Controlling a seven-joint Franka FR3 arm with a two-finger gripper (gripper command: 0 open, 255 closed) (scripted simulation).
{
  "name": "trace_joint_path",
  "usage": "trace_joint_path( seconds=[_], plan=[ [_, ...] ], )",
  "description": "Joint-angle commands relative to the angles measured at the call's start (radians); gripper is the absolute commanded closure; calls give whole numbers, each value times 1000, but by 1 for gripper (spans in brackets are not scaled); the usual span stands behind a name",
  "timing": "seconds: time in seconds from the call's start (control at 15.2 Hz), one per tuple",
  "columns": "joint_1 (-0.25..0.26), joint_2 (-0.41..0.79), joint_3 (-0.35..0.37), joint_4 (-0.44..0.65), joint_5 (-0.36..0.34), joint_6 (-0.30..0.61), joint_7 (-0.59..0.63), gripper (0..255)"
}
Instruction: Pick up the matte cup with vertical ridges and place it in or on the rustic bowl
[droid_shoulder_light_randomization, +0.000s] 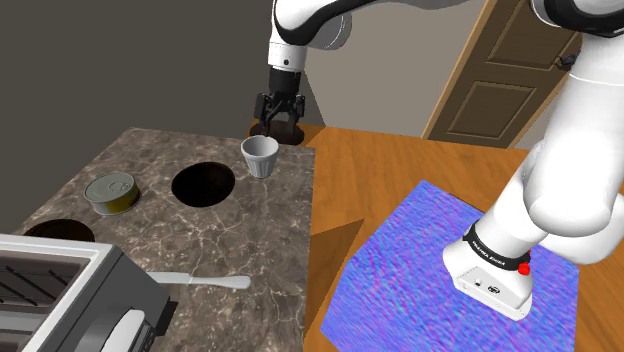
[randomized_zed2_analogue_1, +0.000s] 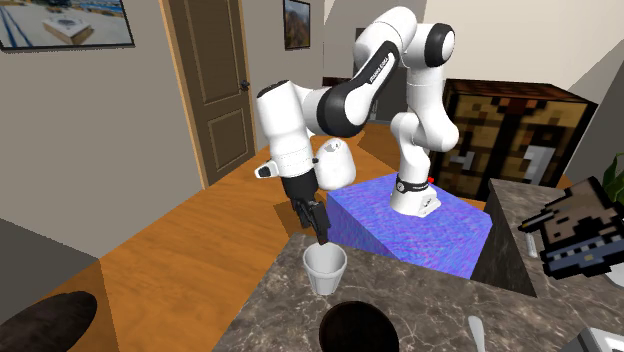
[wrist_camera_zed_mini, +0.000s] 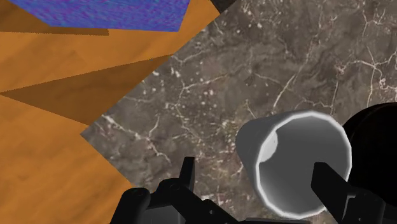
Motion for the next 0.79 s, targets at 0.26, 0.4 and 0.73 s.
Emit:
trace_joint_path(
  seconds=[0.26,0.4,0.73],
  plan=[
    [16,64,9,3,6,64,8,0],
    [20,74,11,-10,8,88,6,0],
    [21,77,12,-13,8,95,6,0]
  ],
)
